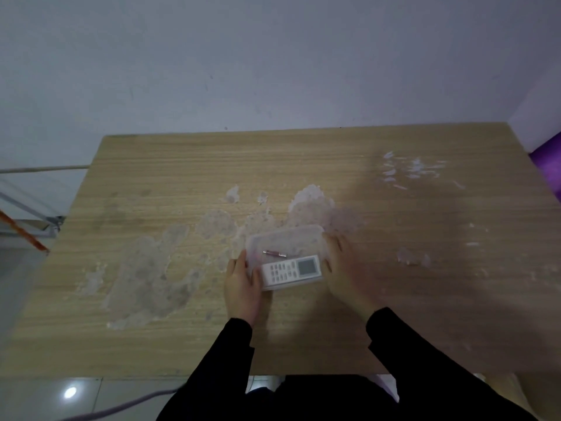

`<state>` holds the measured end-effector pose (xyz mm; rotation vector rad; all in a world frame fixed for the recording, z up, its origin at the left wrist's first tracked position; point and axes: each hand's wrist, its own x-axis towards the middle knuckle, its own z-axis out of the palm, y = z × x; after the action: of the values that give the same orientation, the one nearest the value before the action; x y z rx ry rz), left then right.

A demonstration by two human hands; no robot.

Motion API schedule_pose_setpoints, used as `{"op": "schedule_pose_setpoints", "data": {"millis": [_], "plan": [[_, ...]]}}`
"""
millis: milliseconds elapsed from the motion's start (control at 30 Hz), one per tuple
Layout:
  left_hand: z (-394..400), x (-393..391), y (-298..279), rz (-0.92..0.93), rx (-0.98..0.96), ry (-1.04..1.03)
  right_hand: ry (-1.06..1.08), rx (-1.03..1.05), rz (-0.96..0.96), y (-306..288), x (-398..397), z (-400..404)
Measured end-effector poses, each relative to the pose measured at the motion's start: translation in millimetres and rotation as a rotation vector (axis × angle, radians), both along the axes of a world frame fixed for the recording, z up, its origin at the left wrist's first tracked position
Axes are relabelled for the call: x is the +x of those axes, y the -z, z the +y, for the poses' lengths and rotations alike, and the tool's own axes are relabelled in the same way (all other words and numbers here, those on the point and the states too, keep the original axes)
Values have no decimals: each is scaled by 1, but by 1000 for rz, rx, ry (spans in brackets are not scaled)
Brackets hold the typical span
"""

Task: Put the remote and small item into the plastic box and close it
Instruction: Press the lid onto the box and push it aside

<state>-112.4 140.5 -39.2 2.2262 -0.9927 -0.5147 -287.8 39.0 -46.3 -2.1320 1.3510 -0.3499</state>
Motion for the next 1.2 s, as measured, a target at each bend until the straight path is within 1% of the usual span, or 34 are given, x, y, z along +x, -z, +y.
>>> {"op": "schedule_pose_setpoints", "data": {"millis": [100, 200, 267, 367, 433, 533, 667, 767, 833, 933, 1067, 1200], "plan": [[0, -2, 3, 12, -7, -2, -89, -42, 50, -4, 9, -3], [1, -6, 2, -10, -1, 12, -127, -9, 132, 1, 13, -1], [1, -8, 0, -80, 5, 48, -135, 3, 159, 7, 13, 1], [-7, -7, -1, -265, 48, 159, -129, -22, 170, 9, 12, 2], [-14, -6, 1, -311, 93, 255, -121, -30, 178, 7, 13, 3], [-20, -4, 11, -345, 150, 364, -116, -36, 202, 5, 14, 3], [-18, 2, 18, -362, 109, 382, -120, -43, 268, -3, 22, -2], [-20, 4, 20, -350, 97, 394, -119, -88, 321, -9, 36, -8], [-21, 7, 20, -352, 96, 415, -166, -112, 281, -7, 43, -9], [-22, 12, 19, -383, 110, 461, -324, -199, 274, 2, 45, -8], [-36, 17, 12, -475, 178, 508, -301, -223, 267, 7, 45, -6], [-42, 20, 20, -491, 191, 628, -287, -222, 253, 8, 47, -10]]}}
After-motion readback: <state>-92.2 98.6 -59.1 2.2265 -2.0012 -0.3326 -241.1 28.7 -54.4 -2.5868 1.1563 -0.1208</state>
